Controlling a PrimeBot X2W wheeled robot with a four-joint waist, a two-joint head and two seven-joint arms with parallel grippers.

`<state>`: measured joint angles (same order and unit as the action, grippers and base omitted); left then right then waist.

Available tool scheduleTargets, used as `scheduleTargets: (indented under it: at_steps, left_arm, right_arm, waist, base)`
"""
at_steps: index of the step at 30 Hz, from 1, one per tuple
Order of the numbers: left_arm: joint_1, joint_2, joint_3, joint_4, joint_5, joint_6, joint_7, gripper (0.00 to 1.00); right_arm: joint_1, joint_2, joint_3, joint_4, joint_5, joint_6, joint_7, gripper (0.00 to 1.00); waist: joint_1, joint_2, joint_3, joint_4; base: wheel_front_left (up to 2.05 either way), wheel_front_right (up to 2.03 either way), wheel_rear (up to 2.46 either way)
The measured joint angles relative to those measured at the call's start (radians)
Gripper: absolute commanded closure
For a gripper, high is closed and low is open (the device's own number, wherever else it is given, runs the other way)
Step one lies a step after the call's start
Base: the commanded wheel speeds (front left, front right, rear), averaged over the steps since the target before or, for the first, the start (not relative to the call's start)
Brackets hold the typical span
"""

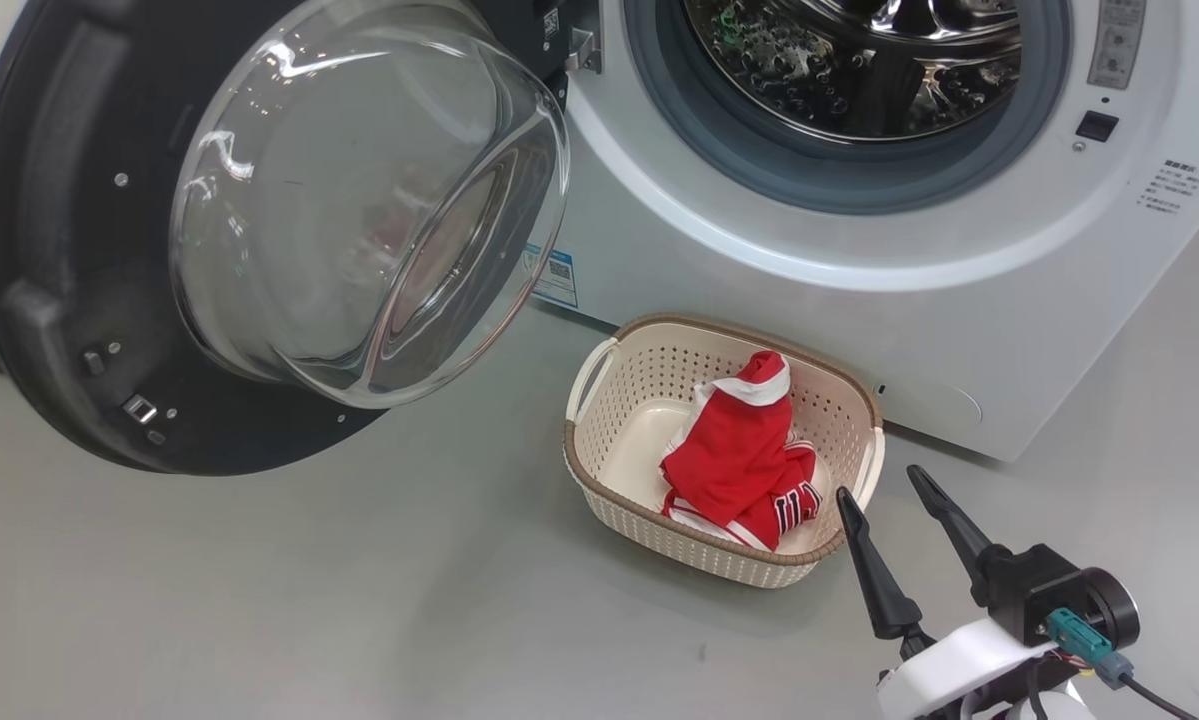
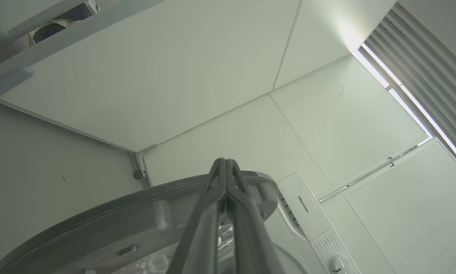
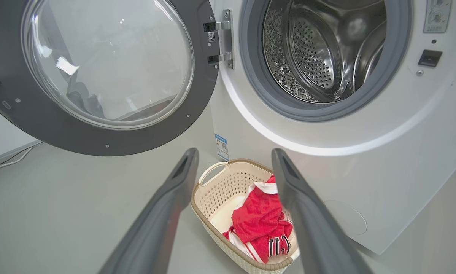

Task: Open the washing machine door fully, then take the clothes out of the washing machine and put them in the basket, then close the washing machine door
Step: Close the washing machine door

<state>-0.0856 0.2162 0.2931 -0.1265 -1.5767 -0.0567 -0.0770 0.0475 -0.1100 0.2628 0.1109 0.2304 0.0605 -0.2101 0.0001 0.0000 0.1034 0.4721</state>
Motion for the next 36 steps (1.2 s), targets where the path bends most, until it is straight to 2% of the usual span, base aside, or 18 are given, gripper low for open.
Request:
scheduleTargets:
  at_steps: [14,27,36]
  left_arm:
    - [-0.126,0.101,0.055,0.211,-0.091,0.079,0.091,1.0]
    - [-0.197,0.119,0.033,0.349,-0.103,0.091,0.135,1.0]
    - [-0.237,0.126,-0.004,0.411,-0.099,0.085,0.157,1.0]
  right_arm:
    - [-0.02,-0.01,0.009,-0.01,-0.002,0.011,0.018,0.0]
    - [-0.033,-0.02,0.009,-0.024,-0.002,0.017,0.02,0.0]
    - [-0.035,-0.031,-0.001,-0.026,-0.002,0.017,0.02,0.0]
  waist:
    - [0.0,0.0,0.031,-0.057]
    - [0.0,0.0,0.062,-0.109]
    - [0.0,0.0,0.076,-0.114]
  base:
    - [0.0,0.0,0.0]
    - [0.0,0.0,0.0]
    - [0.0,0.0,0.0]
